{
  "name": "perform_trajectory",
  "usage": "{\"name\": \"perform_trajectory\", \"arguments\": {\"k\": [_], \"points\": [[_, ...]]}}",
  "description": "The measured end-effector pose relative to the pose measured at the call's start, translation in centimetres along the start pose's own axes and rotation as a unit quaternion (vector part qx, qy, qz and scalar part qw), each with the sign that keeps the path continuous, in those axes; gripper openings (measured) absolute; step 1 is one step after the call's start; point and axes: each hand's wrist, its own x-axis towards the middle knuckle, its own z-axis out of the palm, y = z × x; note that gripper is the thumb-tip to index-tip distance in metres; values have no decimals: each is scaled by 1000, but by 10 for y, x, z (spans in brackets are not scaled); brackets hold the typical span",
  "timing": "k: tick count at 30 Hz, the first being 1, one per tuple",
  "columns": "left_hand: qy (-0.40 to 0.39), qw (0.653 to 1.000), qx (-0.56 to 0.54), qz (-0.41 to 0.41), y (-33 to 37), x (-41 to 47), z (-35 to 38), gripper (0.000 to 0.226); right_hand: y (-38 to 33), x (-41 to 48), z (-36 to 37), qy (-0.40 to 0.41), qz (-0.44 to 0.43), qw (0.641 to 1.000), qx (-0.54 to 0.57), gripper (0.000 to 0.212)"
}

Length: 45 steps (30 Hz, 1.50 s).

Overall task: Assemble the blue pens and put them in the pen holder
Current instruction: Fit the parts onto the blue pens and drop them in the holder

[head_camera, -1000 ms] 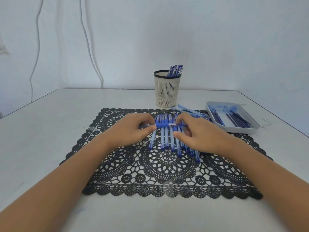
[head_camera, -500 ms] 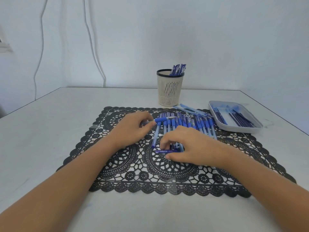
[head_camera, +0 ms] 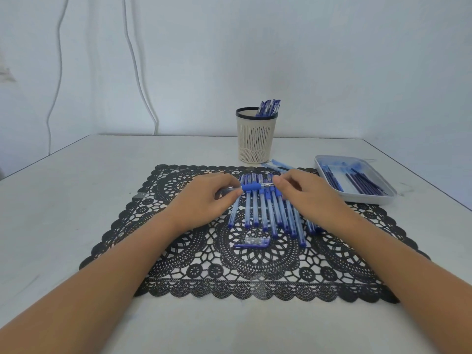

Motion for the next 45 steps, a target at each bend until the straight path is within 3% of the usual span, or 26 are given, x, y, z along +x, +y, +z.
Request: {"name": "perform_trajectory", "arguments": {"k": [2, 8, 12, 18, 23, 28, 32, 35, 38, 43, 45], "points": [[0, 1000, 0, 13, 3, 1, 0, 27, -3, 0, 0, -23, 2, 1000, 3, 40], [-26, 999, -33, 0, 7, 2, -4, 24, -4, 0, -2, -42, -5, 993, 111, 27], [-49, 996, -76, -21, 14, 3, -9, 23, -2, -1, -3, -25, -47, 992, 112, 24], [-70, 991, -88, -68, 13, 4, -10, 34, 0, 0, -2, -29, -78, 990, 115, 3], [-61, 995, -65, -48, 11, 2, -7, 29, 0, 1, -1, -30, -18, 994, 104, 35], [-55, 996, -50, -48, 7, 2, -5, 23, 3, 2, -2, -66, -33, 988, 136, 4], [-52, 997, -46, -45, 6, 2, -4, 22, 0, 2, -2, -50, -18, 991, 125, 24], [-55, 997, -38, -44, 6, 2, -4, 21, -1, 1, -3, -56, -31, 989, 137, 5], [-54, 997, -44, -45, 6, 2, -5, 20, 1, 2, -1, -57, -26, 984, 166, 16], [-55, 997, -41, -45, 7, 2, -4, 21, -2, 2, -3, -45, -25, 981, 189, 7], [-50, 997, -45, -48, 7, 2, -5, 20, -1, 2, -3, -57, -29, 977, 206, 17]]}}
